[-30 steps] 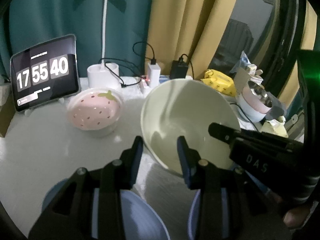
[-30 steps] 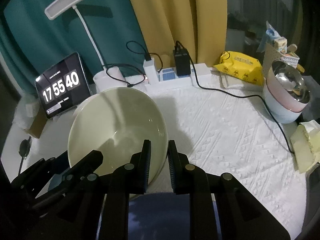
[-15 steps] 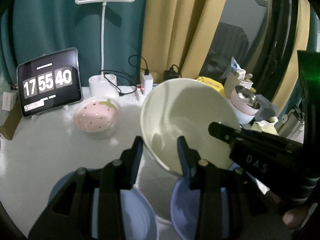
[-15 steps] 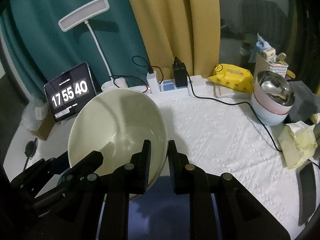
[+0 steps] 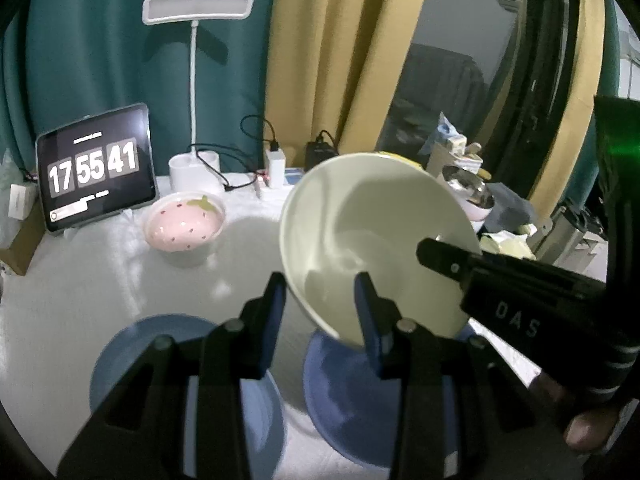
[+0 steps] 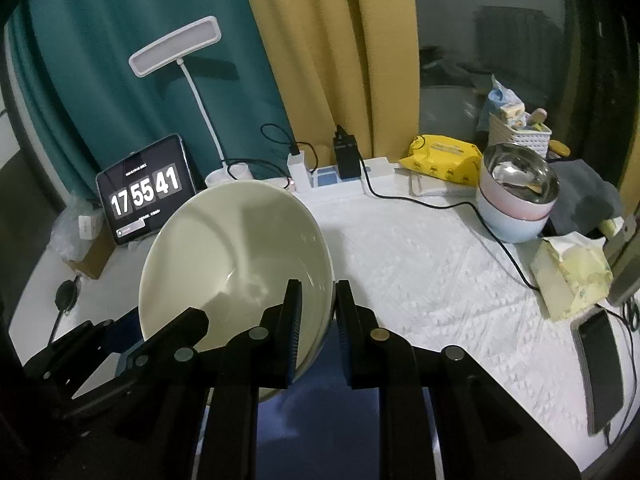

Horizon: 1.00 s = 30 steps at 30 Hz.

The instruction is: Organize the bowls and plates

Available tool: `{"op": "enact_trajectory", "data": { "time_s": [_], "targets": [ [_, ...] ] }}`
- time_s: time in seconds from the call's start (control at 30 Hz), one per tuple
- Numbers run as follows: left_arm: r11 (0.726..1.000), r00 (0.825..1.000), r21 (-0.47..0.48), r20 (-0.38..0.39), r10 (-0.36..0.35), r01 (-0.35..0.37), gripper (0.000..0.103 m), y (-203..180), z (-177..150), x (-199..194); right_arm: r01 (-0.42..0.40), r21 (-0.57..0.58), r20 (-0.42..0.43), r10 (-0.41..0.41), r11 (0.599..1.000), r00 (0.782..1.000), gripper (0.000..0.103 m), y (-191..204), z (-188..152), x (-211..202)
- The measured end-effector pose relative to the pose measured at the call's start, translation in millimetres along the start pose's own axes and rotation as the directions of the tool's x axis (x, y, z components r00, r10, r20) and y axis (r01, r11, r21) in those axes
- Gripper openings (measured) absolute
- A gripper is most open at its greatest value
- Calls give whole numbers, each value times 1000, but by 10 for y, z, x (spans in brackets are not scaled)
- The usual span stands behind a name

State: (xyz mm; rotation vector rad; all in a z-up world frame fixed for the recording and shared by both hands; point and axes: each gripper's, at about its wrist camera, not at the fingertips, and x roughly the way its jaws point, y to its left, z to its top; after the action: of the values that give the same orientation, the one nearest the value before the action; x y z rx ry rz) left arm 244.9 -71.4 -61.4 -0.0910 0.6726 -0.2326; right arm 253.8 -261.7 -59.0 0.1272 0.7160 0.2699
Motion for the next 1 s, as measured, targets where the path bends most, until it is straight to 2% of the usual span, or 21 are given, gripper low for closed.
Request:
{"op": "enact_trajectory", "data": {
  "time_s": [0.37, 0.73, 1.0],
  "targets": [
    [1000, 1000, 18, -23, -17, 18, 36, -151, -223, -97, 12, 18, -3, -12, 1000, 1000, 18, -92, -216, -186],
    [999, 997, 30, -74, -28, 30, 36, -259, -454, -72, 26, 51, -45, -24, 998, 999, 18, -212, -505, -204],
    [999, 992, 38, -128, -9, 14, 36, -319, -590, 36, 37, 72, -97, -30, 997, 995, 18, -295, -684, -109]
  ]
}}
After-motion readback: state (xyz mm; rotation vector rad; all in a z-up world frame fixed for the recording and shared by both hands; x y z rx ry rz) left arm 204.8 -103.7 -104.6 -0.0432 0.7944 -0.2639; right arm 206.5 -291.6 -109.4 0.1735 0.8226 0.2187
